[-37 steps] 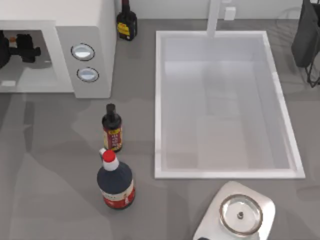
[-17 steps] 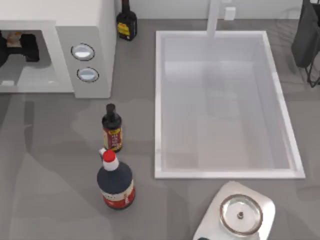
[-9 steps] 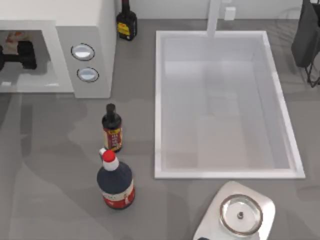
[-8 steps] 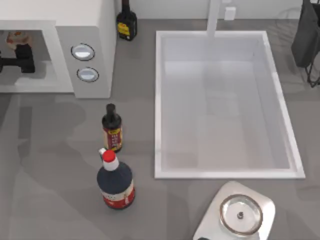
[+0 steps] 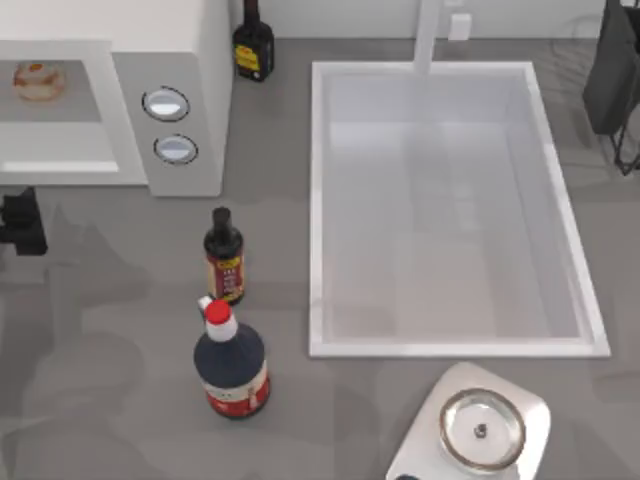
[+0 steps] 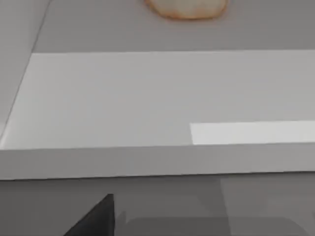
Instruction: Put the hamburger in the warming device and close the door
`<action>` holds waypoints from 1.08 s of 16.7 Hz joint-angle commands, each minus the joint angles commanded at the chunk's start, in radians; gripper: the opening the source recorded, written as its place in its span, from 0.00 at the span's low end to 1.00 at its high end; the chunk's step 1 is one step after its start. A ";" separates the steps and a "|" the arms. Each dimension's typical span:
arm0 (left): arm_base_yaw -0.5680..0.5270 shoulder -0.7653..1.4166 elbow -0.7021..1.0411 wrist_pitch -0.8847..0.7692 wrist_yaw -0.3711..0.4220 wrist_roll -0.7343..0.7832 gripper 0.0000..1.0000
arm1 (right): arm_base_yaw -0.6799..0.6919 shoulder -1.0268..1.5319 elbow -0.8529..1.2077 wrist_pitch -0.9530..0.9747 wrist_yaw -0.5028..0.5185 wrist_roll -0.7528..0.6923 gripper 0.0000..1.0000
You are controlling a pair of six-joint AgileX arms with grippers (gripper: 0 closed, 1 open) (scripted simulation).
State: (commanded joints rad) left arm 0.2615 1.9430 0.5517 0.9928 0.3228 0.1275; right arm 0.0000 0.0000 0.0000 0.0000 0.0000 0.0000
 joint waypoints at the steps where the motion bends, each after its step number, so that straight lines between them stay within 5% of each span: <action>1: 0.009 -0.027 -0.048 0.026 0.007 0.004 1.00 | 0.000 0.000 0.000 0.000 0.000 0.000 1.00; 10: 0.024 -0.085 -0.128 0.063 0.019 0.012 1.00 | 0.000 0.000 0.000 0.000 0.000 0.000 1.00; 18: 0.023 -0.343 -0.045 -0.283 0.016 0.010 1.00 | 0.000 0.000 0.000 0.000 0.000 0.000 1.00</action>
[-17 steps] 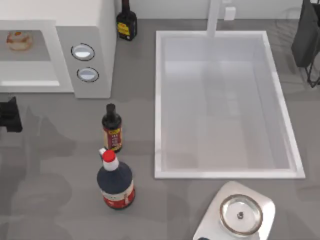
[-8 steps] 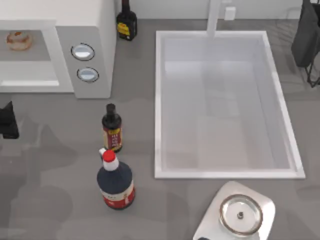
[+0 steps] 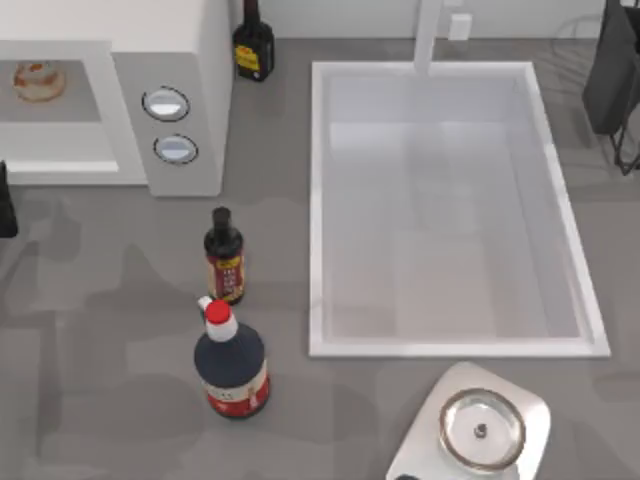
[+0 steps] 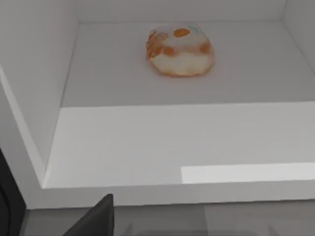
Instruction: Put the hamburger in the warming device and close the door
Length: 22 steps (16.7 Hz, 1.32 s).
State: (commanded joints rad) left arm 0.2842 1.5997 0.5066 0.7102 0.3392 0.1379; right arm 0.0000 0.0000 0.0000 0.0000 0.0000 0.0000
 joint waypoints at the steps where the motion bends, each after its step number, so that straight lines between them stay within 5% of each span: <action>1: 0.000 -0.039 0.013 -0.055 0.000 0.000 1.00 | 0.000 0.000 0.000 0.000 0.000 0.000 1.00; 6: 0.001 -0.176 0.058 -0.232 -0.003 0.000 1.00 | 0.000 0.000 0.000 0.000 0.000 0.000 1.00; 14: -0.010 -0.235 0.035 -0.254 -0.018 -0.006 1.00 | 0.000 0.000 0.000 0.000 0.000 0.000 1.00; 22: -0.106 -0.692 -0.153 -0.413 -0.125 -0.052 1.00 | 0.000 0.000 0.000 0.000 0.000 0.000 1.00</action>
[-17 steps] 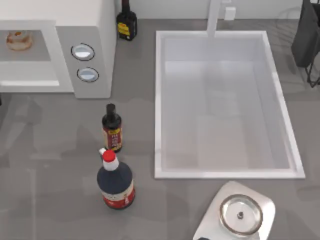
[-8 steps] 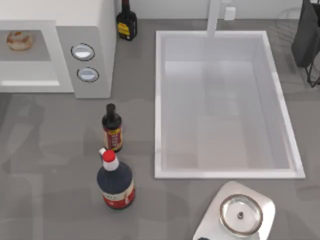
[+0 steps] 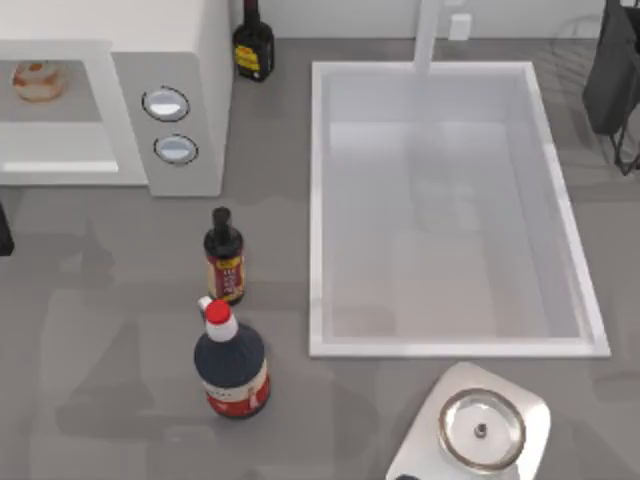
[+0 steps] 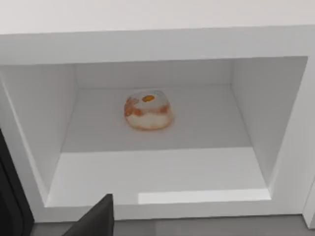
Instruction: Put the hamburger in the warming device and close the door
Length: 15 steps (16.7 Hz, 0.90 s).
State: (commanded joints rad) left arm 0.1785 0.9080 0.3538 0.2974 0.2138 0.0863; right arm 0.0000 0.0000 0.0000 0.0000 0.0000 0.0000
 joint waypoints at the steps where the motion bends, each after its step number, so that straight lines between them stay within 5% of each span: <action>1: -0.016 -0.076 -0.034 -0.029 -0.018 -0.008 1.00 | 0.000 0.000 0.000 0.000 0.000 0.000 1.00; 9: -0.139 -0.734 -0.285 -0.241 -0.164 -0.069 1.00 | 0.000 0.000 0.000 0.000 0.000 0.000 1.00; 15: -0.179 -0.908 -0.354 -0.297 -0.214 -0.086 1.00 | 0.000 0.000 0.000 0.000 0.000 0.000 1.00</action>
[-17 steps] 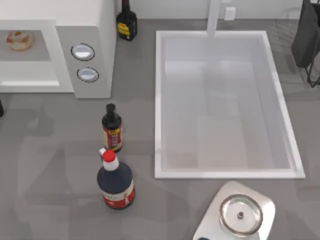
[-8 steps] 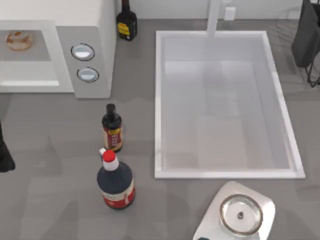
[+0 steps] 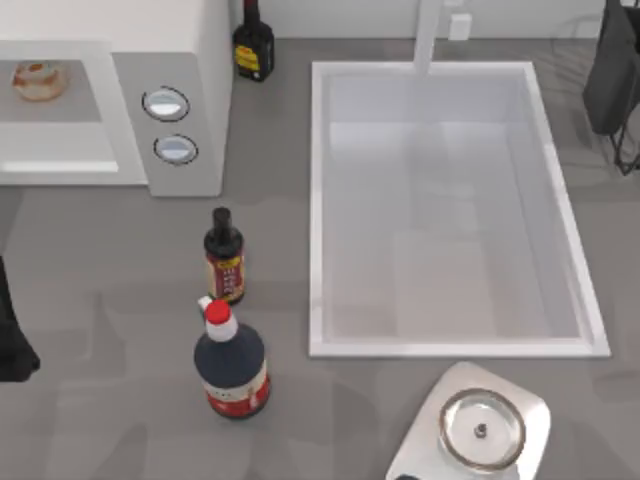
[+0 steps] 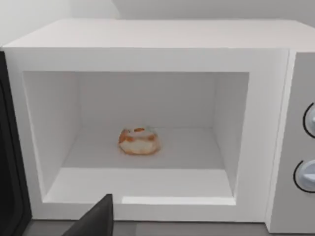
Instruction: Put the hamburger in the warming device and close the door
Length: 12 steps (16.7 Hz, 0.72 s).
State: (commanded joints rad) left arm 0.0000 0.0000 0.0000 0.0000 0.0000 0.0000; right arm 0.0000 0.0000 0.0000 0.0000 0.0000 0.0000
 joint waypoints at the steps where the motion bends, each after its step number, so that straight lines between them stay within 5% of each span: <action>1: 0.000 0.000 0.000 0.000 0.000 0.000 1.00 | 0.000 0.000 0.000 0.000 0.000 0.000 1.00; 4: 0.000 0.000 0.000 0.000 0.000 0.000 1.00 | 0.000 0.000 0.000 0.000 0.000 0.000 1.00; 12: 0.000 0.000 0.000 0.000 0.000 0.000 0.40 | 0.000 0.000 0.000 0.000 0.000 0.000 1.00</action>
State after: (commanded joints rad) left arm 0.0000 0.0000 0.0000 0.0000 0.0000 0.0000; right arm 0.0000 0.0000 0.0000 0.0000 0.0000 0.0000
